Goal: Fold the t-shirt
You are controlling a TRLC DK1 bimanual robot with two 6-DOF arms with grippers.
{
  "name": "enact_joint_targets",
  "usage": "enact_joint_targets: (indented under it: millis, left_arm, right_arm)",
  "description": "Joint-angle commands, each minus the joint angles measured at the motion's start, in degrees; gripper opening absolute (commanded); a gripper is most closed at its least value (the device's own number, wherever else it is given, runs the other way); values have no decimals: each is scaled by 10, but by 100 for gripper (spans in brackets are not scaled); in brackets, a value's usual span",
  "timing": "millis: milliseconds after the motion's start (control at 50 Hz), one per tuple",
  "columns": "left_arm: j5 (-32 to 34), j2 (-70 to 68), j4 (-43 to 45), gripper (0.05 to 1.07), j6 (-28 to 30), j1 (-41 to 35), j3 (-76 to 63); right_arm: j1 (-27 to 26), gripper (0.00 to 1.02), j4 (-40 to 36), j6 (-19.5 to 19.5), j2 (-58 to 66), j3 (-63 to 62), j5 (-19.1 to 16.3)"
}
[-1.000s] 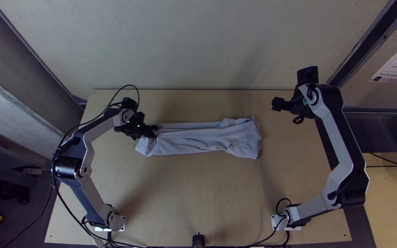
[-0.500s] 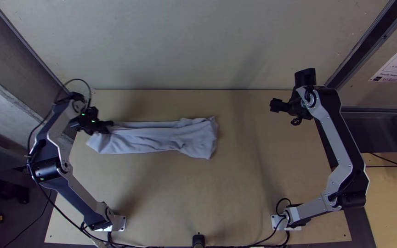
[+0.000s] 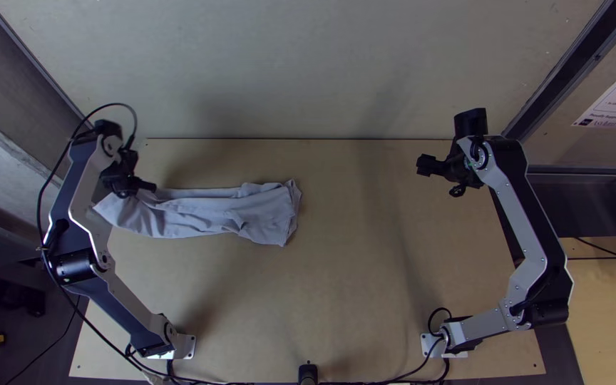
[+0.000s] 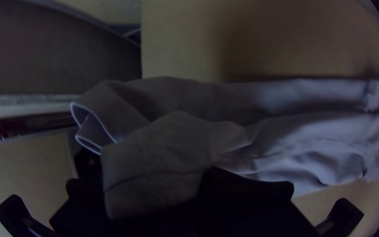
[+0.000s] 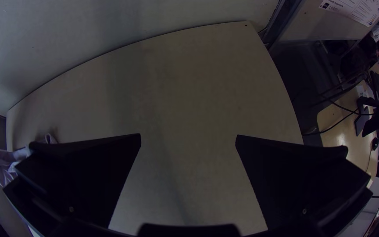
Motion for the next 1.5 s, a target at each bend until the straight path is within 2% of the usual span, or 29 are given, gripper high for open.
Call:
enact_joint_targets:
  millis: [0, 260, 620, 800, 900, 980, 1020, 1040, 1080, 1140, 1160, 1220, 1260, 1300, 1360, 1400, 1480]
  left_arm:
    - [-15, -28, -76, 8, -13, -57, 62]
    - [-16, -9, -149, 8, -72, -181, 124]
    - [-22, 52, -158, 8, -141, -335, 169]
    - [-20, 98, -160, 8, -168, -386, 193]
    - [3, 119, -160, 8, -178, -410, 208]
    - [62, 141, -164, 9, -184, -422, 240]
    - [111, 150, -165, 19, -196, -426, 256]
    - [134, 154, -165, 28, -203, -428, 263]
    - [172, 160, -164, 53, -223, -437, 274]
    - [189, 169, -161, 99, -260, -456, 285]
    - [192, 171, -159, 104, -267, -465, 288]
    - [213, 185, -144, 103, -290, -485, 296]
    - [237, 192, -127, 103, -325, -495, 296]
    - [285, 200, -110, 103, -352, -498, 296]
    - [394, 220, -65, 103, -421, -488, 296]
    - [455, 228, -38, 103, -444, -480, 293]
    - [489, 243, 5, 103, -514, -473, 302]
  right_arm:
    - [2, 99, 2, 12, -22, -10, 3]
    - [-10, 99, 2, 10, -38, -30, 3]
    - [-34, 99, 12, 5, -57, -58, 3]
    - [-37, 99, 20, 4, -69, -77, 3]
    - [-37, 99, 28, 4, -76, -92, 3]
    - [-34, 99, 33, 4, -82, -103, 3]
    - [-33, 99, 35, 4, -84, -109, 3]
    - [-31, 99, 36, 4, -85, -113, 3]
    - [-30, 99, 38, 4, -89, -119, 3]
    - [-27, 99, 43, 4, -93, -126, 3]
    - [-27, 99, 44, 4, -94, -128, 3]
    - [-27, 99, 45, 4, -95, -130, 3]
    - [-28, 99, 45, 4, -96, -131, 3]
    - [-28, 99, 45, 4, -98, -133, 3]
    - [-27, 99, 45, 4, -100, -139, 3]
    - [-27, 99, 45, 4, -104, -146, 3]
    - [-23, 99, 51, 4, -113, -166, 3]
